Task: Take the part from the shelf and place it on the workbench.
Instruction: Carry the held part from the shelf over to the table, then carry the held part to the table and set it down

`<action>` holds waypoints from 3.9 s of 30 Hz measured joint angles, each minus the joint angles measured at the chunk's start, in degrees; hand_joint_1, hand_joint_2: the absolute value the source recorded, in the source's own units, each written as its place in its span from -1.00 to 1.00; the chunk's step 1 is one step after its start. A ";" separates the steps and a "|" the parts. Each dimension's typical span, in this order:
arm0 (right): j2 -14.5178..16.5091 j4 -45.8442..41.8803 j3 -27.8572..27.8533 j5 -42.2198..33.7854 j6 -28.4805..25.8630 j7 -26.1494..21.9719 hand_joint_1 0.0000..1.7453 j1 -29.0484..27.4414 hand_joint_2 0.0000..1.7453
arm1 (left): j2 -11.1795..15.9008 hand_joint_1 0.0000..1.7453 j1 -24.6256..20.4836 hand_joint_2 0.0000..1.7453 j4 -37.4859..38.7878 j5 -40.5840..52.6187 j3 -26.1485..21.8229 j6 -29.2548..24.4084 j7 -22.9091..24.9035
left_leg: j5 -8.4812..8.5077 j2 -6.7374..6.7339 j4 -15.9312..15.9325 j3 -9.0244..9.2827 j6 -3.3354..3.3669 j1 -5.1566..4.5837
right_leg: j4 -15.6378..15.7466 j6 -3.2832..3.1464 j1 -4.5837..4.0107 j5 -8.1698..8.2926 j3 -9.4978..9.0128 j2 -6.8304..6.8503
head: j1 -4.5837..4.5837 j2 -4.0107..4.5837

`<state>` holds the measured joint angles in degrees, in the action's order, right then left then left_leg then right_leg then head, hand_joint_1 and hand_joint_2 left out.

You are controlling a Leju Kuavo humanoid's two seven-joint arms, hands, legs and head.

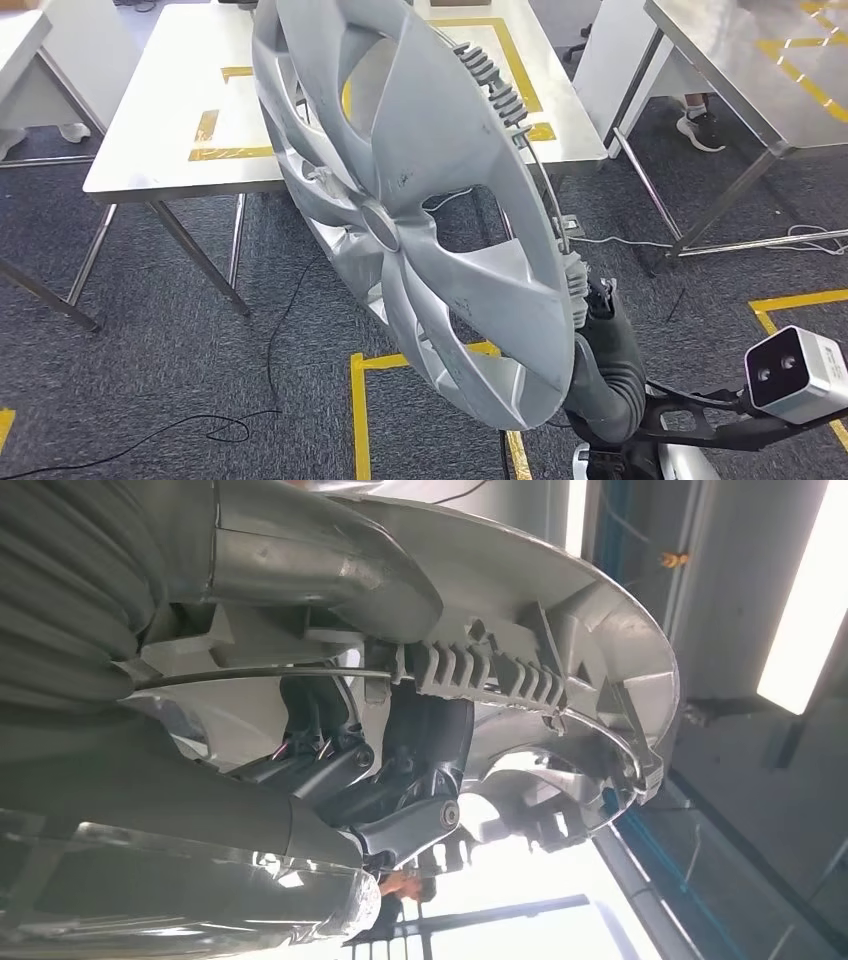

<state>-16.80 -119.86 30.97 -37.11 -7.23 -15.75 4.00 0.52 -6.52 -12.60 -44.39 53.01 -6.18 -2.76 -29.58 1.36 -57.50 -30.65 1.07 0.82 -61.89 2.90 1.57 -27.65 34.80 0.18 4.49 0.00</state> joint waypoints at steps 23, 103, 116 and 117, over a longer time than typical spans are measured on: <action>-0.21 -0.85 -1.41 -0.50 1.67 -2.65 1.00 -0.70 1.00 | 0.63 -1.00 0.01 1.00 0.03 -0.38 0.77 -0.01 1.56 | 1.44 -1.55 -1.31 -3.14 0.42 -0.07 | -0.13 -0.13 -0.46 -6.41 -3.83 0.02 | -2.42 0.00; 0.15 -0.87 -1.81 -0.93 3.10 -3.81 1.00 -1.16 1.00 | 1.27 -1.00 -0.13 1.00 -0.01 -0.87 1.78 0.72 1.36 | -7.41 -1.30 -16.25 -8.55 -2.25 -0.20 | 5.55 -3.89 -1.25 -0.59 -3.59 0.09 | -1.87 0.00; 0.22 -0.81 -1.84 -1.24 3.36 -4.03 1.00 -1.02 1.00 | 1.56 -1.00 -0.11 1.00 0.00 -0.90 1.78 0.74 1.34 | 0.56 -1.60 -1.72 -2.71 0.99 -0.22 | -4.73 -0.58 -1.07 -8.37 -1.64 -0.16 | -1.35 0.00; 0.24 -0.80 -1.83 -1.24 3.39 -4.03 1.00 -1.05 1.00 | 1.56 -1.00 -0.09 1.00 0.00 -0.90 1.78 0.74 1.36 | 0.25 -1.63 -1.72 -2.45 1.10 -0.26 | -8.65 -0.44 -1.03 -9.33 0.98 -0.16 | -1.04 0.00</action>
<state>-16.56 -120.66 29.14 -38.35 -3.84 -19.78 2.95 2.08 -6.61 -12.60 -45.29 54.80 -5.44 -1.40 -29.33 -0.27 -59.23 -33.10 2.17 0.56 -70.53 2.46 0.54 -36.99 35.78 0.02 3.44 0.00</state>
